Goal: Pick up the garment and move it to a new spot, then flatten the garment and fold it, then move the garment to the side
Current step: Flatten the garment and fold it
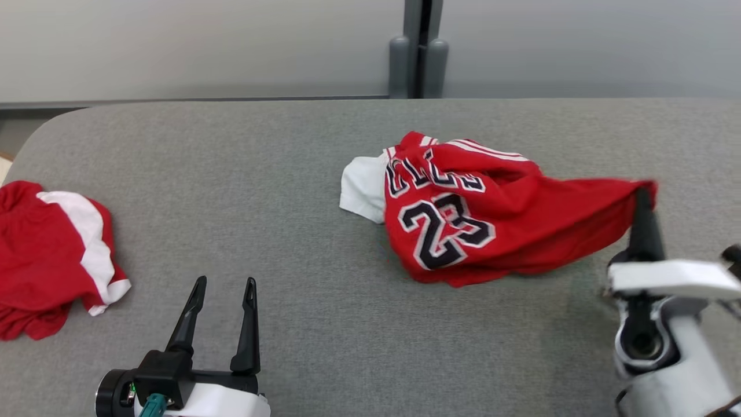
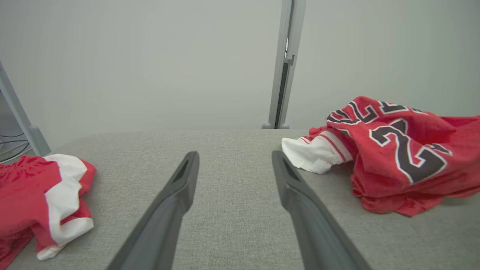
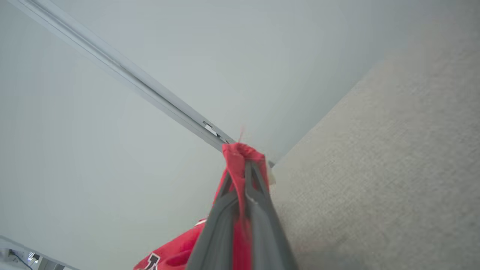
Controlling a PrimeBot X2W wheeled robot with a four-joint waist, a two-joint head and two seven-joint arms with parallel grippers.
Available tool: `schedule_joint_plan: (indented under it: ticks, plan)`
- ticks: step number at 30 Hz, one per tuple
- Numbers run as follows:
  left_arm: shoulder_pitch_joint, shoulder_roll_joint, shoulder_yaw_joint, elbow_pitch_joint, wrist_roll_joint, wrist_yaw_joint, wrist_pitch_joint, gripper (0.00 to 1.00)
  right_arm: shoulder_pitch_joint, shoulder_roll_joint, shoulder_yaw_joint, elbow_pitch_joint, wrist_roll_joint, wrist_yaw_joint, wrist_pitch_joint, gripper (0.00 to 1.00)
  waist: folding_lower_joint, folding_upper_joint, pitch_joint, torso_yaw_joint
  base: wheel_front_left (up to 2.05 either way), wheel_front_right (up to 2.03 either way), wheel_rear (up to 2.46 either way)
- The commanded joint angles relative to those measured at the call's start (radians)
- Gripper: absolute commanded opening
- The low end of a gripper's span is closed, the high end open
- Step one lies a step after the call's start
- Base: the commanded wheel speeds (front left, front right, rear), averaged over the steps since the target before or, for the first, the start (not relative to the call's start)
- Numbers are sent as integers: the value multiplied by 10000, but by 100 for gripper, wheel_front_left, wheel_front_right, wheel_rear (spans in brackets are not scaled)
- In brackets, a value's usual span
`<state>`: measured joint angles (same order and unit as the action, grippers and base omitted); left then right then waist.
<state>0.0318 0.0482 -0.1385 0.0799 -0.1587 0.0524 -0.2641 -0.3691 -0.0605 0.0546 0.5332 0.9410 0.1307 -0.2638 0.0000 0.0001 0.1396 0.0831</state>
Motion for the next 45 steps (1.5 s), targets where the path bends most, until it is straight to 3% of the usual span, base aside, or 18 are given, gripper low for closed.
schedule_joint_plan:
  ticks: [1, 6, 9, 12, 18, 22, 28, 32, 39, 45]
  plan:
    - [9, 39, 47, 14, 54, -66, -5, 100, -261, -417, -29, -703, 249, 0, -10, 0, 0, -1, -173, -309, 0, 0, 0]
    - [-17, 42, -33, 32, 24, -154, -4, 100, -1355, -1425, 606, -2227, 508, 2, -12, 0, 0, -1, -400, -665, 0, 0, 0]
    - [40, 42, -132, 95, -32, -178, -4, 100, -2208, -1668, 1245, -2744, 629, 2, 69, 0, 0, -1, -597, -727, 0, 0, 0]
    - [103, 41, -192, 138, -44, -187, -4, 100, -2744, -1643, 1789, -2949, 720, 2, 194, 0, 0, -1, -721, -727, 0, 0, 0]
    - [197, 41, -350, 223, -84, -245, -4, 100, -4611, -1169, 4104, -3572, 1031, 0, 466, 0, 0, -1, -1015, -322, 0, 0, 0]
    - [268, 41, -338, 254, -93, -222, -4, 100, -5376, -1052, 4695, -3950, 1410, 0, 311, 0, 0, -1, -1158, 3, 0, 0, 0]
    - [432, 39, -324, 228, -57, -254, -4, 100, -5800, -1364, 4080, -4007, 1575, 0, 61, 0, 0, -1, -1264, 184, 0, 0, 0]
    - [447, 39, -373, 209, -44, -249, -4, 100, -5030, -2063, 3106, -3322, 1216, 0, -7, 0, 0, -1, -1247, 247, 0, 0, 0]
    - [168, 41, -388, 133, 6, -434, -4, 100, -3161, -3116, 1203, -628, -168, 0, 180, 0, 0, -1, -797, 312, 0, 0, 0]
    - [-126, 33, -447, 230, 58, -757, -4, 100, -2679, -3061, 128, 2126, -1904, 0, 262, 0, 0, -1, -433, 256, 0, 0, 0]
